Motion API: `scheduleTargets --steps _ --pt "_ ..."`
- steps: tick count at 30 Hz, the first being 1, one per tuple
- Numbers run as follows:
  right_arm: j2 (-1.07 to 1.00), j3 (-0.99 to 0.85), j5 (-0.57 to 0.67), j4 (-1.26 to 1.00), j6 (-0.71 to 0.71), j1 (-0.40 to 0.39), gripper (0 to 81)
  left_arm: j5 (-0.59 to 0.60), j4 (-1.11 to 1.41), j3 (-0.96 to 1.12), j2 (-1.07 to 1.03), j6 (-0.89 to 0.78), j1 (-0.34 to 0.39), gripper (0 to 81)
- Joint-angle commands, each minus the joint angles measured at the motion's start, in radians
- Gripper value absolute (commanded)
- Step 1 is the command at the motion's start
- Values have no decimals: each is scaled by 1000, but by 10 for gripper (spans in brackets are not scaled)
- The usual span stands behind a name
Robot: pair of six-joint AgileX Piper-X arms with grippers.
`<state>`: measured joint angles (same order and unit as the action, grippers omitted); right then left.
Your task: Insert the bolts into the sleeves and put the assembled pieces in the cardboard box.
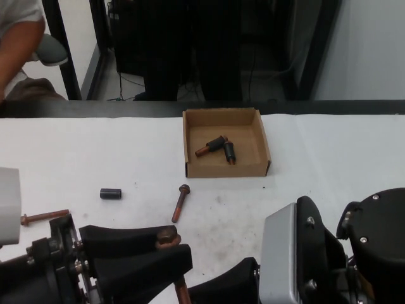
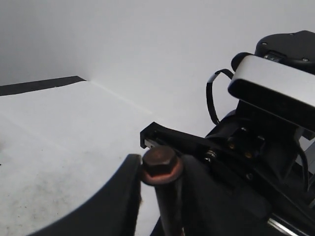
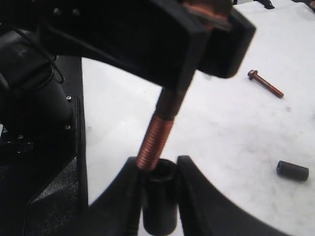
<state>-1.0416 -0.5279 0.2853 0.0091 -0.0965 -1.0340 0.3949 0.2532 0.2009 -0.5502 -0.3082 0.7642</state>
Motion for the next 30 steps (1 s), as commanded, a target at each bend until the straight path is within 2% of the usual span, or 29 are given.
scheduleTargets --steps 1,11,14,30 --pt "4 -32 -12 -22 -9 3 3 39 13 0 2 32 5 8" --pt "4 -69 -10 59 19 3 3 -17 13 0 2 105 5 8" --pt "4 -69 -10 59 39 3 3 -75 20 0 2 114 5 8" --pt "6 -91 13 52 53 3 3 -117 52 0 2 159 5 8"
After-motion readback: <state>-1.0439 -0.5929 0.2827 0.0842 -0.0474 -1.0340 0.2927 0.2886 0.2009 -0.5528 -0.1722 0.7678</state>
